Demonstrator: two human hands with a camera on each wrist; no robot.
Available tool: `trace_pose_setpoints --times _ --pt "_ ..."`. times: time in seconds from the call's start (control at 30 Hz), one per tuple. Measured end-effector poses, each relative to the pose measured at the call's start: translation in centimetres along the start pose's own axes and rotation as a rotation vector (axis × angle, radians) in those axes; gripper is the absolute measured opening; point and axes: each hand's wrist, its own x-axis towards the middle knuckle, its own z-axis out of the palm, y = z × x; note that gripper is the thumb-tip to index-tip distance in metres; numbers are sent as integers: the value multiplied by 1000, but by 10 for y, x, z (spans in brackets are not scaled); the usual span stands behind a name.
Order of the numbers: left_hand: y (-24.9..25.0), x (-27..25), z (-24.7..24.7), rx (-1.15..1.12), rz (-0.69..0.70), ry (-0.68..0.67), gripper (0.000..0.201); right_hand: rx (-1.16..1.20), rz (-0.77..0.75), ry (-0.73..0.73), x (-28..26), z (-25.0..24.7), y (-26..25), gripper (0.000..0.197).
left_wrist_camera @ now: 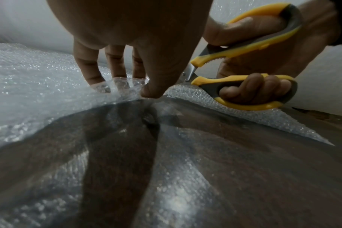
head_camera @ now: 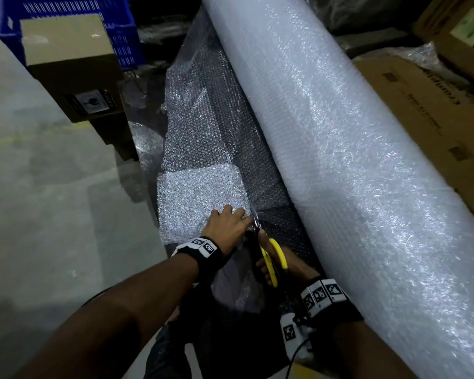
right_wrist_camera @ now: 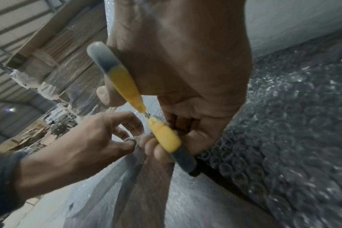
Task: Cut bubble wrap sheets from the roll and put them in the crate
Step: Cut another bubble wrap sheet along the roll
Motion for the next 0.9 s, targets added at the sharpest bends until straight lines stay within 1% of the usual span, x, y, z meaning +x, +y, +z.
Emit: trace_pose_setpoints --times 0.1,0.23,0.4,0.5,0.6,0.77,0.83,0.9 --pt "0 1 -3 7 -7 -15 43 16 -25 -6 0 1 -2 79" --pt "0 2 -6 9 -2 -17 37 -41 -46 50 2 1 -1 74" --pt "-2 0 -4 17 9 -15 33 -14 -40 45 6 1 3 82" --pt "-5 0 -3 -7 19 -10 32 11 -29 15 7 3 -1 85" --pt "-7 0 -1 -34 14 0 35 8 -26 10 9 3 -6 83" --pt "-5 0 -1 -38 17 12 34 -71 -44 64 14 4 -6 75" --pt "-5 0 -2 -34 16 12 34 -87 -43 71 16 3 -7 81" --pt "-5 -1 -3 -31 16 6 33 -77 -29 45 18 2 -11 87"
